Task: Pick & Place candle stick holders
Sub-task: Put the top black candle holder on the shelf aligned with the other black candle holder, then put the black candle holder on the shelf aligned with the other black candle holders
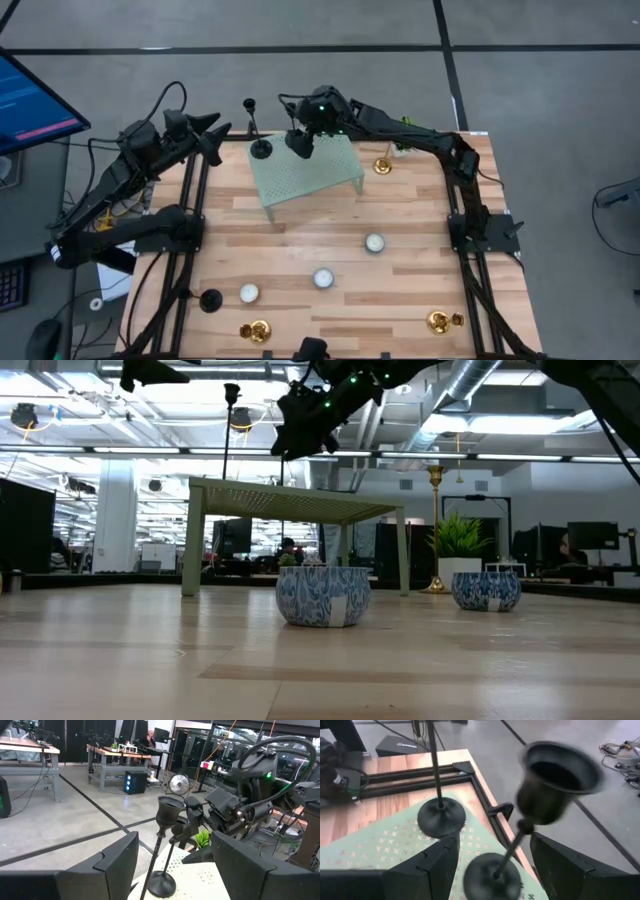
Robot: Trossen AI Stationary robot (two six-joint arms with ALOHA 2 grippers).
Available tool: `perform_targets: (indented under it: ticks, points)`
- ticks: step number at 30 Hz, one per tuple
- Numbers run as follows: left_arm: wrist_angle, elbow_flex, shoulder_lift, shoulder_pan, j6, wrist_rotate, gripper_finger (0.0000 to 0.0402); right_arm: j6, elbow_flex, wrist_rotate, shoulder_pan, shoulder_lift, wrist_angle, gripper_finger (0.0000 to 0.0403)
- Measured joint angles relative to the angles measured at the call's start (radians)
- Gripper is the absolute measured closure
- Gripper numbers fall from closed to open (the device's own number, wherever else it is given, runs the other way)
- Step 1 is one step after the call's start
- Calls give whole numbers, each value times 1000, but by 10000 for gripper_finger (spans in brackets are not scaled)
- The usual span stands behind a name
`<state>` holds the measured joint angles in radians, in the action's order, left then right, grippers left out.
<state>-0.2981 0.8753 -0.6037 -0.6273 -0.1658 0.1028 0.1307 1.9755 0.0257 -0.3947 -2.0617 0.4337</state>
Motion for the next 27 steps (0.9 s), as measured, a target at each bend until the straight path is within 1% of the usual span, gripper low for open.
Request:
perform_targets:
  ticks: [5, 10, 13, 17, 20, 22, 24, 26, 27]
  points:
    - [0, 0, 0, 0, 0, 0, 152, 2, 0, -1, -9, 29, 84, 168]
    - [0, 0, 2, 0, 0, -4, 152, 11, 0, -2, -13, 122, 310, 168]
    - [0, 0, 7, 0, 0, -55, 152, 11, 0, -1, -2, 204, 467, 168]
    - [-16, 0, 15, 0, -40, -185, 152, 1, 0, 0, 44, 315, 646, 168]
    - [-63, 1, 16, 0, -76, -325, 152, -47, 0, -1, 91, 395, 716, 169]
    - [-128, 1, 13, 1, -108, -431, 152, -88, 0, 4, 123, 448, 747, 171]
    - [-206, 1, 0, 14, -150, -525, 152, -131, 0, 36, 163, 496, 762, 174]
    - [-289, 1, -19, 42, -190, -580, 152, -170, 0, 78, 211, 536, 769, 177]
    - [-321, 1, -30, 62, -210, -592, 152, -189, 0, 103, 234, 552, 769, 178]
